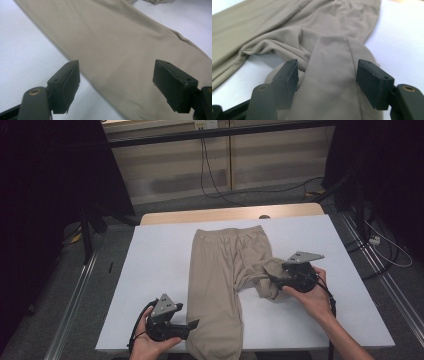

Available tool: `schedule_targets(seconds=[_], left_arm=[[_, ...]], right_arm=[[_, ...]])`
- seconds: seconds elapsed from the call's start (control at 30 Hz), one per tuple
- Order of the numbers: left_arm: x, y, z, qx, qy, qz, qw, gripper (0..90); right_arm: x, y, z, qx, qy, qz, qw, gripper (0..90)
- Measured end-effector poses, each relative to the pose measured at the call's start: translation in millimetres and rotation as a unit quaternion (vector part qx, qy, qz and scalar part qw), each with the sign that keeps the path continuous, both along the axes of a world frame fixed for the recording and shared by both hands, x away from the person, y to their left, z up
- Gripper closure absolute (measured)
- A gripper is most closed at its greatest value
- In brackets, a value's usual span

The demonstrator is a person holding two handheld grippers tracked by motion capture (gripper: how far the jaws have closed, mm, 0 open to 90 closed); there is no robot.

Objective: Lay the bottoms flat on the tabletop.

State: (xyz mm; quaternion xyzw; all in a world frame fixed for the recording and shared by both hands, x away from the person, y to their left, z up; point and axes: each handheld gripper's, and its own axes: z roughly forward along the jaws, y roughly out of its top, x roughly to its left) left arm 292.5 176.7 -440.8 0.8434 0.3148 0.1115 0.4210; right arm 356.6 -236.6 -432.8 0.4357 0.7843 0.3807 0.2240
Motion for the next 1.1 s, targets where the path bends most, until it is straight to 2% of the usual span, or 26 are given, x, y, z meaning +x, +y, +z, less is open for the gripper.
schedule_targets(seconds=[0.03, 0.07, 0.13, 0.2, 0.27, 0.4, 0.53, 0.67, 0.73, 0.8, 0.83, 0.9, 0.97, 1.03, 1.1], left_arm=[[0.1, 0.3, 0.1, -0.001, 0.000, 0.001, 1.0000, 21.4], [-0.3, 0.6, 0.2, -0.003, 0.000, 0.002, 1.0000, 21.4], [-1.0, 0.7, 0.5, -0.004, 0.000, 0.000, 1.0000, 21.4], [-1.5, 0.8, 0.9, -0.004, -0.002, 0.000, 1.0000, 21.4], [-1.7, 1.1, 0.9, -0.004, -0.001, -0.001, 1.0000, 21.4], [-0.9, 2.4, 0.6, -0.002, -0.001, 0.000, 1.0000, 21.4], [-0.4, 0.4, -0.4, -0.001, -0.002, 0.002, 1.0000, 21.4], [-0.8, -1.8, -0.3, 0.004, -0.001, -0.002, 1.0000, 21.4], [-0.5, -1.8, -0.5, 0.004, -0.001, -0.002, 1.0000, 21.4], [0.0, -1.6, -0.8, 0.003, 0.000, 0.000, 1.0000, 21.4], [0.3, -1.8, -1.0, 0.001, 0.002, 0.001, 1.0000, 21.4], [0.5, -1.9, -0.9, 0.003, 0.000, 0.000, 1.0000, 21.4], [0.3, -2.6, -1.2, 0.003, 0.001, 0.001, 1.0000, 21.4], [0.7, -2.9, -1.3, 0.005, 0.003, 0.000, 1.0000, 21.3], [1.0, -3.1, -1.5, 0.007, 0.001, 0.000, 1.0000, 21.4]], right_arm=[[2.2, 0.8, -4.3, -0.006, 0.008, -0.003, 0.9999, 34.5], [3.2, 1.4, -8.4, -0.010, 0.018, -0.001, 0.9998, 38.5], [1.5, 2.1, -12.6, -0.020, 0.028, 0.006, 0.9994, 65.8], [-1.4, 0.5, -11.5, -0.018, 0.026, 0.003, 0.9995, 79.7], [-6.1, -3.1, -7.8, -0.009, 0.022, 0.007, 0.9997, 84.6], [-24.7, -13.4, -2.7, 0.015, 0.023, 0.016, 0.9995, 83.4], [-46.7, -20.7, -1.6, 0.017, 0.028, 0.021, 0.9992, 83.4], [-66.7, -25.6, -10.3, 0.000, 0.057, 0.037, 0.9977, 83.2], [-76.7, -28.5, -17.9, -0.006, 0.091, 0.045, 0.9948, 80.9], [-83.7, -31.2, -17.9, -0.009, 0.087, 0.051, 0.9949, 75.8], [-84.9, -32.1, -15.8, -0.004, 0.083, 0.051, 0.9952, 72.7], [-84.9, -32.5, -7.2, 0.012, 0.062, 0.045, 0.9970, 61.5], [-81.3, -29.1, 2.2, 0.020, 0.039, 0.048, 0.9979, 58.3], [-75.6, -22.1, 9.4, 0.017, 0.016, 0.044, 0.9987, 53.5], [-65.2, -8.8, 15.2, 0.014, -0.001, 0.060, 0.9981, 55.3]])
